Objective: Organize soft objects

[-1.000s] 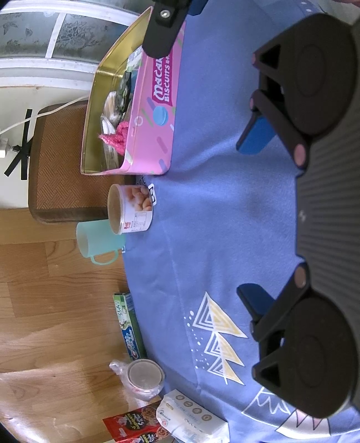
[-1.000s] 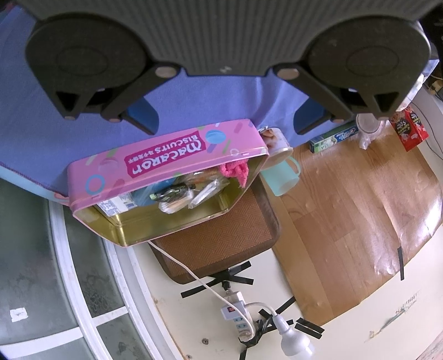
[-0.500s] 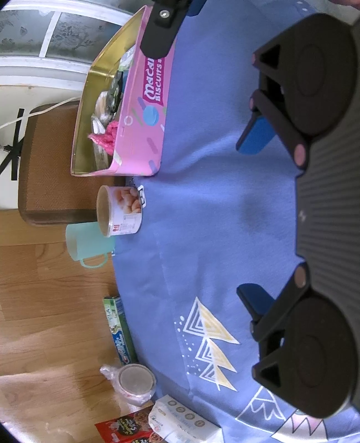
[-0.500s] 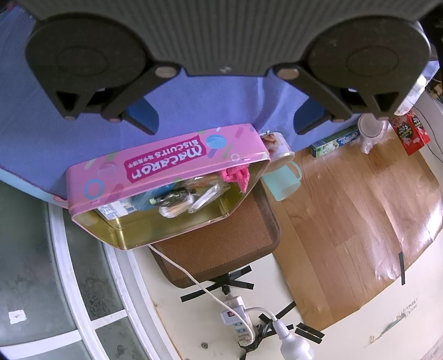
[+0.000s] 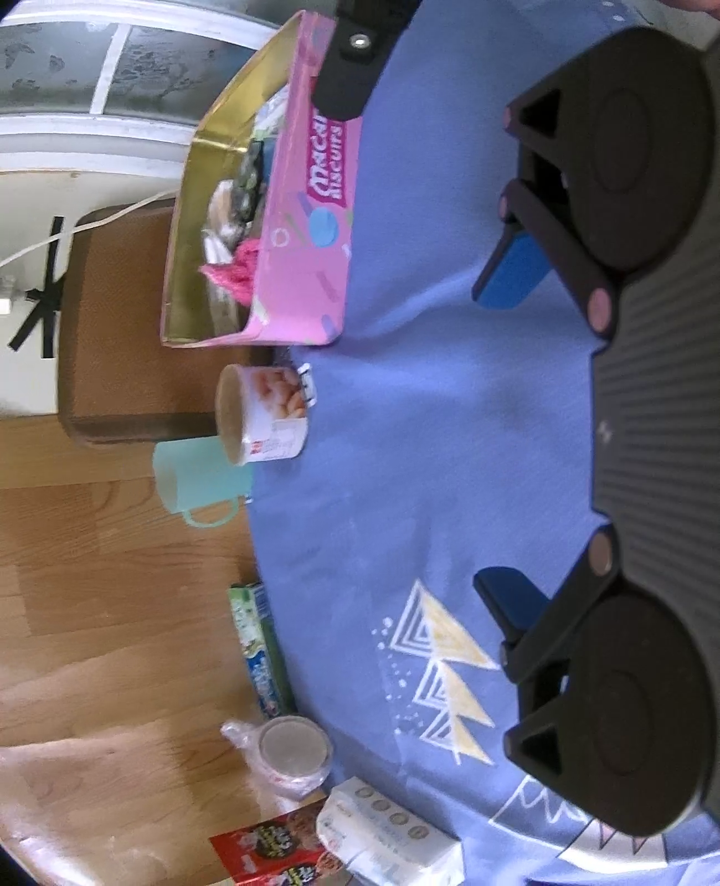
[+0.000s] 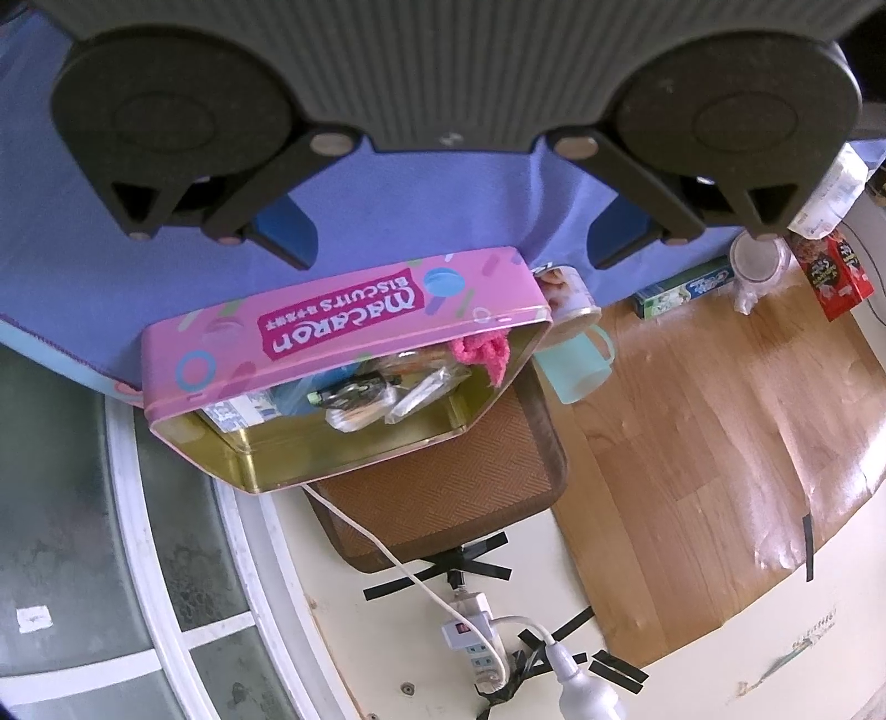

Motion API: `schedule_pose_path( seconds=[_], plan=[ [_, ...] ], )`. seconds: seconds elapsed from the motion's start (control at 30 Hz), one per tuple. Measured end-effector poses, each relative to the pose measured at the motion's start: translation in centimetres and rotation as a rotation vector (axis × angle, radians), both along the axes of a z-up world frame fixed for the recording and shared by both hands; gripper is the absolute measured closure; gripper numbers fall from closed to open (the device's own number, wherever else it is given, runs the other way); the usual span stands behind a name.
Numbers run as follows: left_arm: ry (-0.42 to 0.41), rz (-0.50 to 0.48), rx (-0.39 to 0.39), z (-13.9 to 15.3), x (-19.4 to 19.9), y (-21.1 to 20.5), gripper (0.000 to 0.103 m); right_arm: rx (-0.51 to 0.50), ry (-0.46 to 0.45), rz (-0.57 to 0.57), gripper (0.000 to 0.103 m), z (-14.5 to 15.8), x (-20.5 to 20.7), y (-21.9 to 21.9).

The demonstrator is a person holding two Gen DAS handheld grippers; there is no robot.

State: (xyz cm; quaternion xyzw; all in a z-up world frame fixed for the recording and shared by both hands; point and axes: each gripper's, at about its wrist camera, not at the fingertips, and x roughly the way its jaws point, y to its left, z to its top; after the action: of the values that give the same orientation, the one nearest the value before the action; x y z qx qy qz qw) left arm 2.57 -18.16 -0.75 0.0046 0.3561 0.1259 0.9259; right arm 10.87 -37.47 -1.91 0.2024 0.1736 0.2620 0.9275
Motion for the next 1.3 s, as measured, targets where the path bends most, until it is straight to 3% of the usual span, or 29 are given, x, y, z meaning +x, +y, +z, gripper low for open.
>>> schedule_pose_path(
  seconds=[0.3, 0.83, 0.9, 1.0, 1.3],
  plan=[
    [-0.059, 0.036, 0.019, 1.3, -0.7, 0.6, 0.0, -0.014, -0.039, -0.02, 0.0, 0.7, -0.9, -0.7],
    [0.014, 0.021, -0.02, -0.1, 0.5, 1.7, 0.0, -0.042, -0.007, 0.03, 0.0, 0.0, -0.9, 0.6],
    [0.028, -0.003, -0.03, -0.5, 1.7, 2.2, 0.0, -0.058, -0.019, 0.056, 0.0, 0.2, -0.1, 1.2],
    [0.006, 0.005, 0.014, -1.0, 3.9, 3.2, 0.0, -0.103, -0.022, 0.03, 0.0, 0.1, 1.7, 2.6],
    [-0.023, 0.04, 0.051, -4.2, 8.6, 5.9, 0.0, -0.15, 0.113, -0.028, 0.0, -2.1, 8.0, 6.5]
  ],
)
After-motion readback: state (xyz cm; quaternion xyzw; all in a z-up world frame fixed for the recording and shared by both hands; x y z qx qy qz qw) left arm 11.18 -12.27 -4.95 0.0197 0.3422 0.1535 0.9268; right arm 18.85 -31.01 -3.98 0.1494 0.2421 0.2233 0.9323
